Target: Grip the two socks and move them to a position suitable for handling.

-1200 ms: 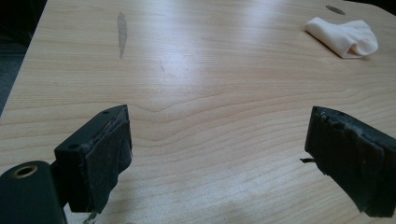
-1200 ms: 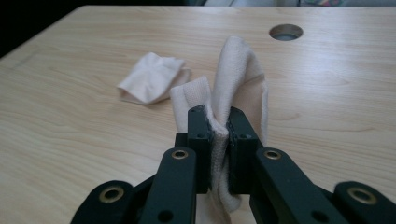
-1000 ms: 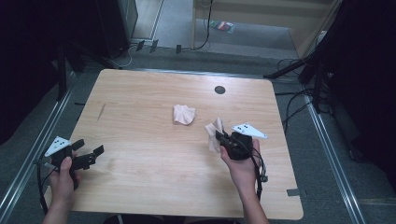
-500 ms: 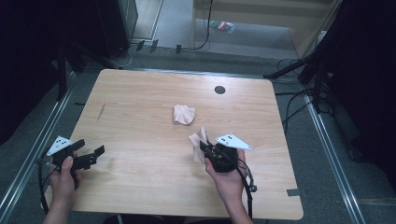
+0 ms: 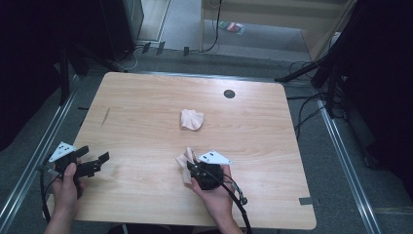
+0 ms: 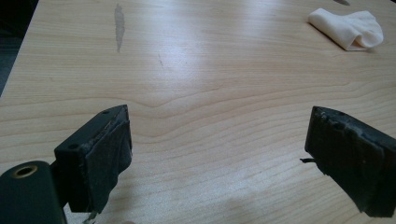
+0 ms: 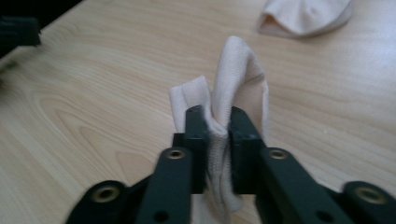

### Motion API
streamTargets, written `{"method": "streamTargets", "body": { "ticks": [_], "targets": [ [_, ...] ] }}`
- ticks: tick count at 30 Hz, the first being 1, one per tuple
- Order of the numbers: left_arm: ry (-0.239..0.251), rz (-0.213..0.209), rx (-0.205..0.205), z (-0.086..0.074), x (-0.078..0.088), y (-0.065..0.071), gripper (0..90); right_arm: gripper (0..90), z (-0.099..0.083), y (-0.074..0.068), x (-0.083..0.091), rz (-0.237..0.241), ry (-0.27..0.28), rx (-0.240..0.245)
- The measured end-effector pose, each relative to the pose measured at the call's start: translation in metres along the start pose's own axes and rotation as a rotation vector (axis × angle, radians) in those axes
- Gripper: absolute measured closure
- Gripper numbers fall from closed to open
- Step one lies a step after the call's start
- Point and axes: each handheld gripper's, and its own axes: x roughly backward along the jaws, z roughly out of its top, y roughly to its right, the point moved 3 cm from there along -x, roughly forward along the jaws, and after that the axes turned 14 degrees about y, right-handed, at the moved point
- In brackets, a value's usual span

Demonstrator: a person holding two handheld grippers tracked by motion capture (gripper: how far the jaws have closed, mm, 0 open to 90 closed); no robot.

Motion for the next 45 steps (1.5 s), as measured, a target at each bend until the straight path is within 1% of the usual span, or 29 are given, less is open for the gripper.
{"method": "streamTargets", "body": {
  "ticks": [1, 2, 3, 4, 5, 6, 7, 8, 9, 11, 12, 13, 14, 15, 16, 17, 18, 20, 21, 23, 24, 25, 26, 31, 32, 36, 40, 43, 45],
  "targets": [
    [-0.002, 0.001, -0.002, 0.0, 0.0, 0.0, 7.7, 52.6, -0.005, 0.006, -0.007, 0.011, -0.032, -0.018],
    [-0.002, 0.001, -0.002, 0.0, 0.0, 0.0, 7.7, 52.6, -0.005, 0.006, -0.007, 0.011, -0.032, -0.018],
    [-0.002, 0.001, -0.001, 0.0, 0.0, 0.0, 7.7, 45.2, -0.005, 0.01, -0.008, 0.004, -0.037, -0.019],
    [-0.001, 0.002, -0.002, 0.0, 0.0, 0.0, 7.7, 39.9, -0.003, 0.014, -0.007, -0.015, -0.029, -0.017],
    [0.0, 0.004, -0.001, 0.0, 0.0, 0.0, 7.7, 37.7, 0.004, 0.021, 0.0, -0.046, 0.014, -0.024],
    [0.0, 0.008, -0.007, 0.0, 0.0, 0.0, 7.7, 37.7, 0.004, 0.021, 0.0, -0.046, 0.014, -0.024],
    [0.002, 0.014, -0.013, 0.0, 0.0, 0.001, 7.7, 39.8, 0.009, 0.024, 0.004, -0.053, 0.035, -0.028],
    [0.002, 0.019, -0.018, 0.0, 0.0, 0.001, 7.7, 44.7, 0.012, 0.027, 0.008, -0.055, 0.05, -0.03],
    [-0.003, 0.024, -0.028, 0.0, 0.0, 0.002, 7.7, 48.6, 0.015, 0.029, 0.012, -0.041, 0.06, -0.032],
    [0.0, 0.036, -0.037, 0.001, -0.002, 0.004, 7.8, 56.5, 0.017, 0.029, 0.017, -0.016, 0.055, -0.03],
    [0.012, 0.024, -0.022, 0.003, -0.002, 0.006, 7.7, 60.2, 0.017, 0.029, 0.018, -0.006, 0.048, -0.02],
    [0.02, 0.011, -0.019, 0.006, -0.002, 0.011, 7.7, 63.6, 0.012, 0.027, 0.016, 0.007, 0.019, 0.004],
    [0.025, 0.008, -0.028, 0.007, -0.003, 0.014, 7.7, 63.6, 0.012, 0.027, 0.016, 0.007, 0.019, 0.004],
    [0.026, 0.005, -0.045, 0.009, -0.004, 0.019, 7.7, 63.7, 0.01, 0.027, 0.015, 0.011, 0.01, 0.011],
    [0.026, -0.008, -0.056, 0.01, -0.006, 0.027, 7.7, 64.2, 0.007, 0.027, 0.012, 0.009, -0.004, 0.023],
    [0.022, -0.018, -0.066, 0.01, -0.006, 0.031, 7.7, 64.6, 0.003, 0.028, 0.01, 0.008, -0.017, 0.021],
    [0.024, -0.027, -0.072, 0.01, -0.007, 0.036, 7.7, 64.6, 0.001, 0.029, 0.008, 0.008, -0.025, 0.014],
    [0.03, -0.05, -0.068, 0.01, -0.01, 0.05, 7.7, 67.5, -0.003, 0.031, 0.006, 0.008, -0.044, 0.016],
    [0.034, -0.058, -0.07, 0.01, -0.011, 0.054, 7.7, 67.3, -0.005, 0.032, 0.005, 0.009, -0.053, 0.014],
    [0.032, -0.078, -0.087, 0.01, -0.014, 0.066, 7.7, 66.9, -0.007, 0.033, 0.003, 0.005, -0.055, 0.017],
    [0.033, -0.087, -0.088, 0.01, -0.015, 0.07, 7.7, 66.6, -0.008, 0.033, 0.002, 0.002, -0.059, 0.018],
    [0.034, -0.108, -0.082, 0.009, -0.016, 0.078, 7.7, 66.3, -0.01, 0.034, 0.001, 0.001, -0.065, 0.017],
    [0.037, -0.118, -0.077, 0.009, -0.017, 0.082, 7.7, 65.6, -0.01, 0.034, 0.001, 0.001, -0.065, 0.017],
    [0.033, -0.162, -0.103, 0.007, -0.02, 0.103, 7.7, 63.4, -0.014, 0.034, -0.003, -0.003, -0.084, 0.022],
    [0.032, -0.169, -0.101, 0.006, -0.021, 0.107, 7.7, 63.6, -0.015, 0.034, -0.003, -0.006, -0.087, 0.018],
    [0.027, -0.227, -0.053, 0.003, -0.024, 0.12, 7.7, 63.8, -0.017, 0.032, -0.005, -0.007, -0.089, 0.024],
    [0.008, -0.262, -0.078, -0.003, -0.028, 0.138, 7.7, 62.9, -0.018, 0.03, -0.006, -0.015, -0.092, 0.04],
    [0.001, -0.285, -0.085, -0.005, -0.03, 0.147, 7.7, 60.5, -0.019, 0.03, -0.007, -0.041, -0.095, 0.057],
    [-0.007, -0.299, -0.093, -0.007, -0.031, 0.153, 7.8, 60.4, -0.021, 0.029, -0.008, -0.039, -0.098, 0.061]
  ]
}}
